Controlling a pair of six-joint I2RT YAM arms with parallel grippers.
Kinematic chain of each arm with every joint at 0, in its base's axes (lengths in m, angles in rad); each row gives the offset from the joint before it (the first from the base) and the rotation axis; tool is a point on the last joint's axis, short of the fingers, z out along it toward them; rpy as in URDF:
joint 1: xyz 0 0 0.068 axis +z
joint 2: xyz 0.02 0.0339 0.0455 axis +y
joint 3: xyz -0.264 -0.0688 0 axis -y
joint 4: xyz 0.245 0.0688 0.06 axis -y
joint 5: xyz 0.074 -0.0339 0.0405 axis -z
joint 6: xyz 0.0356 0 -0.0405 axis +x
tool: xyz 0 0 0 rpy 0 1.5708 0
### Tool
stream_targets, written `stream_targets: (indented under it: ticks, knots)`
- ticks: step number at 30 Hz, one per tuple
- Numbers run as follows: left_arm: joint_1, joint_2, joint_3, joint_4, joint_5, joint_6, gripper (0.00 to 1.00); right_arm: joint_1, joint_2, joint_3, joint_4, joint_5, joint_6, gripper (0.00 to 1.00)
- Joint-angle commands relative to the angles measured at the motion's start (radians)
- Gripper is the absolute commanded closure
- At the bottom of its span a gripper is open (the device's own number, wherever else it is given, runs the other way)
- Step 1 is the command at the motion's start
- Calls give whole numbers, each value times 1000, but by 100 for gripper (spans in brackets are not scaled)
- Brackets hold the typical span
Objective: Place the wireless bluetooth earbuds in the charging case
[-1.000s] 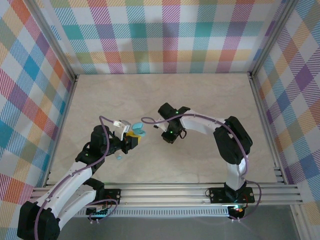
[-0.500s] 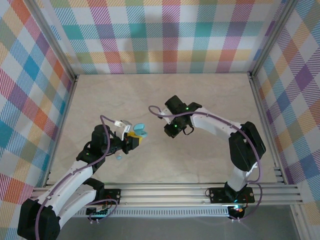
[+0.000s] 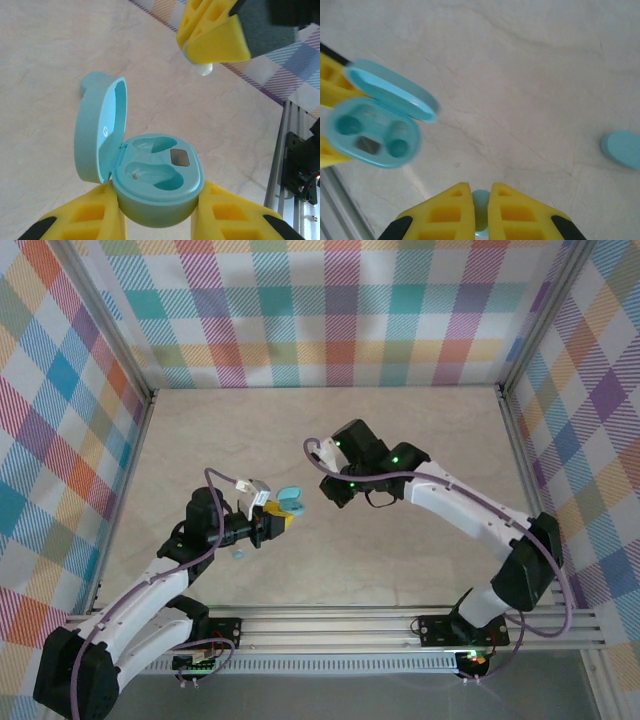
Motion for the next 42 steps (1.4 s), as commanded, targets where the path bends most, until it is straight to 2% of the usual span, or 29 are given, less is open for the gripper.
stream_targets:
  ticks: [1,8,18,27,37,42]
  knots:
    - [-24,-13,14,102,40,39,98,59,-29,22,9,80,-13,91]
    - [-49,-36,19,118,41,60,98,147,-52,17,70,159,-46,90]
    - [-59,-107,-16,123,28,60,98,170,-34,25,74,188,-81,90]
    - [-63,-100,-11,102,15,75,98,217,-26,67,63,198,-79,90]
    - [-68,-113,-7,101,10,75,98,224,19,107,39,204,-114,90]
    - [-68,-123,-12,116,8,71,99,224,56,138,2,290,-179,90]
